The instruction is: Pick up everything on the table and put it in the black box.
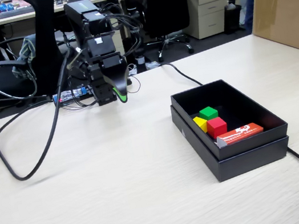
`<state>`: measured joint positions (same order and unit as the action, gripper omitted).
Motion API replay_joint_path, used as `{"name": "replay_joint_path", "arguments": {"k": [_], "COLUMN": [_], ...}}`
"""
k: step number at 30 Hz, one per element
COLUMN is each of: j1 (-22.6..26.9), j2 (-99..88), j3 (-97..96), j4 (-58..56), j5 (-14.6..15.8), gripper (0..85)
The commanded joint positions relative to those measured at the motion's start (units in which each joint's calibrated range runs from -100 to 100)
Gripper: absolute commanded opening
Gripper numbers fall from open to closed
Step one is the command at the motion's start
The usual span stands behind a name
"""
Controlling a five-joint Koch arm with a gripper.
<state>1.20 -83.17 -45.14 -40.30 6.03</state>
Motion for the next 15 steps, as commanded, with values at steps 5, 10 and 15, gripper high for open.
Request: {"name": "replay_joint_path", "arguments": {"k": [5,10,15], "j1": [-0.63,-1.32,-1.32], "j2": [-13.50,-15.80,-15.91], "j3": [-15.42,-26.30,-36.46], "j4": [17.19,25.40,34.82], "j5": [-2.49,-4.00,-5.42], "gripper": [52.3,51.9,51.7]}}
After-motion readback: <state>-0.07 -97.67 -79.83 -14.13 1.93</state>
